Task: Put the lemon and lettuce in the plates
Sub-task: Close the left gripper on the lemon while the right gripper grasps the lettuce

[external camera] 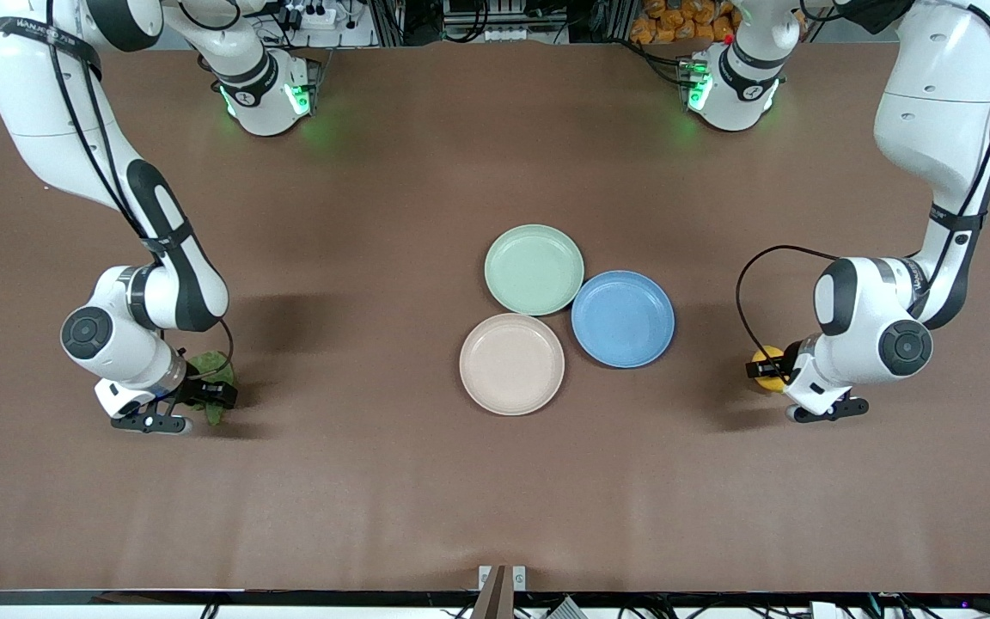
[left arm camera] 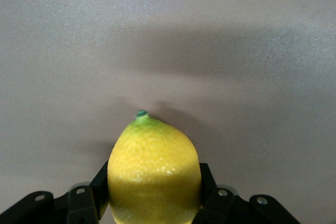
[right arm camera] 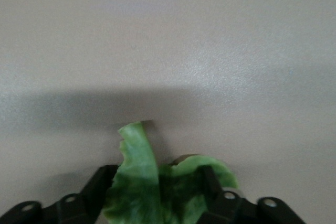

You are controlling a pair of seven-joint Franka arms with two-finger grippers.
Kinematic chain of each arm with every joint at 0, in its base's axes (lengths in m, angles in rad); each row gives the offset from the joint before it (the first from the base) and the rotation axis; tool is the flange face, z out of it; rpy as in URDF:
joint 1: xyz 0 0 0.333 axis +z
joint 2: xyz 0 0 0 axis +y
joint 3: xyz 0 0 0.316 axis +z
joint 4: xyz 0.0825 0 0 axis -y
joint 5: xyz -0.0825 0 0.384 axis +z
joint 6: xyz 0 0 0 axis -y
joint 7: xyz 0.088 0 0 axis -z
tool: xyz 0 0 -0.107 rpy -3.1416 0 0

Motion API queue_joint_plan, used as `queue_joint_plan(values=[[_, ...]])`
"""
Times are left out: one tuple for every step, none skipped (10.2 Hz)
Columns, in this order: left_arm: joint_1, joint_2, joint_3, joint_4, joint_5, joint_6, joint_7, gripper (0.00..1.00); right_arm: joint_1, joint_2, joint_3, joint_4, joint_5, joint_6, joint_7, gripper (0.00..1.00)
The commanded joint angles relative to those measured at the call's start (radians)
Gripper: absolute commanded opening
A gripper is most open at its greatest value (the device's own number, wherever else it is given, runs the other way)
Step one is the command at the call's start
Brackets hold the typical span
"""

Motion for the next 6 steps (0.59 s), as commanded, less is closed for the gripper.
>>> queue_joint_plan(values=[[-0.008,-0.007,-0.002,0.026,0.025,0.011,-0.016,0.00,-0.006,-0.015,0.008,-0.015,-0.002,0.003,-0.012,0.18],[-0.040,-0.007,-0.004,0.063,0.023,0.010,-0.029,0.00,-0.006,-0.024,0.010,-0.012,-0.002,0.002,-0.009,0.00],[-0.075,-0.007,0.001,0.084,0.022,0.010,-0.056,0.00,-0.006,-0.041,0.010,-0.012,-0.002,-0.006,-0.008,0.00],[-0.088,-0.006,-0.004,0.115,0.022,0.010,-0.094,0.00,-0.006,-0.066,0.011,-0.007,-0.002,-0.058,-0.003,0.00],[-0.106,-0.007,-0.004,0.135,0.019,0.010,-0.114,0.00,-0.006,-0.098,0.011,0.010,-0.002,-0.140,0.001,0.00],[-0.124,-0.010,-0.005,0.143,0.008,0.010,-0.162,0.00,-0.006,-0.136,0.013,0.028,-0.001,-0.227,0.003,0.00]])
